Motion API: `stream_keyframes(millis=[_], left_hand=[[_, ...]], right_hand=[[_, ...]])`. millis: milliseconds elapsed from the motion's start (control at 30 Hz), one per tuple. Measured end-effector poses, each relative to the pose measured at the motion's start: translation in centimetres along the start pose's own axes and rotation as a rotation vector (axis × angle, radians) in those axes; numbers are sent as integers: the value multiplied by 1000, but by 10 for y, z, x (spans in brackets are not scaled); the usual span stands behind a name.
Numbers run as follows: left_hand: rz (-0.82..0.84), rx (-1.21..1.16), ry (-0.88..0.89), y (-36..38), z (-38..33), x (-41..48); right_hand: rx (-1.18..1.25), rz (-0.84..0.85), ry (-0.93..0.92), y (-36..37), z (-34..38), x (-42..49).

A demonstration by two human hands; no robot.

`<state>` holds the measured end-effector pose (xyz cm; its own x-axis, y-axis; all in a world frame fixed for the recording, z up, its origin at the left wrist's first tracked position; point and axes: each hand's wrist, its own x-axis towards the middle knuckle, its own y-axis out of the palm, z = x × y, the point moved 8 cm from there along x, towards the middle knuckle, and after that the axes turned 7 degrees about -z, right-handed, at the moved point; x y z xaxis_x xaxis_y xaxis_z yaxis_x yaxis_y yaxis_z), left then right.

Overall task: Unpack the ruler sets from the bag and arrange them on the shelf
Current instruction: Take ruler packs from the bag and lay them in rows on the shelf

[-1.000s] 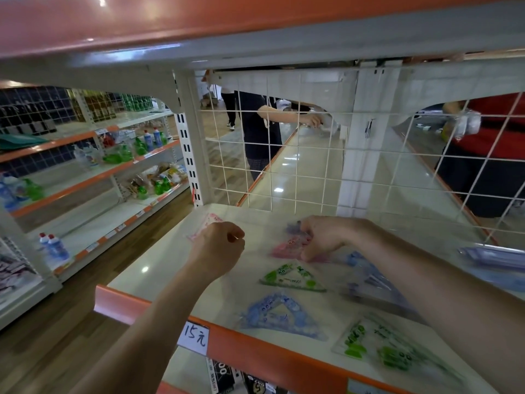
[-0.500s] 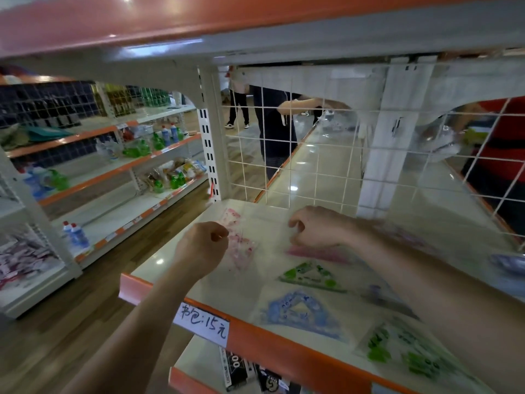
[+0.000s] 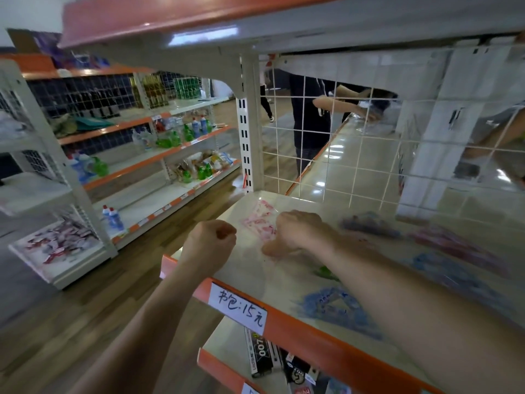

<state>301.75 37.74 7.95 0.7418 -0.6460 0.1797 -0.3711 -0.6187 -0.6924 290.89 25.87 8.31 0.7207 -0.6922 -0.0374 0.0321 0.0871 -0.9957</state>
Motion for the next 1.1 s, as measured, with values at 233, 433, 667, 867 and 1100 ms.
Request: stream_keyframes(millis=[233,433,667,867,1100], left_hand=[[18,-26,-32,5,0,-3],[35,-53,-88,3,2,-2],[47,-176,-166,9,0,-5],[40,-311,-215,12,-9,-5],[252,-772,-301,33,-36,-11]], right_hand=[[105,66,32,7,-4,9],[500,52,6,14,-14,11],[777,188,-1,9,-22,-5],[956,204,-32,-3,-31,-17],[1343,100,87,-21,-66,-29]])
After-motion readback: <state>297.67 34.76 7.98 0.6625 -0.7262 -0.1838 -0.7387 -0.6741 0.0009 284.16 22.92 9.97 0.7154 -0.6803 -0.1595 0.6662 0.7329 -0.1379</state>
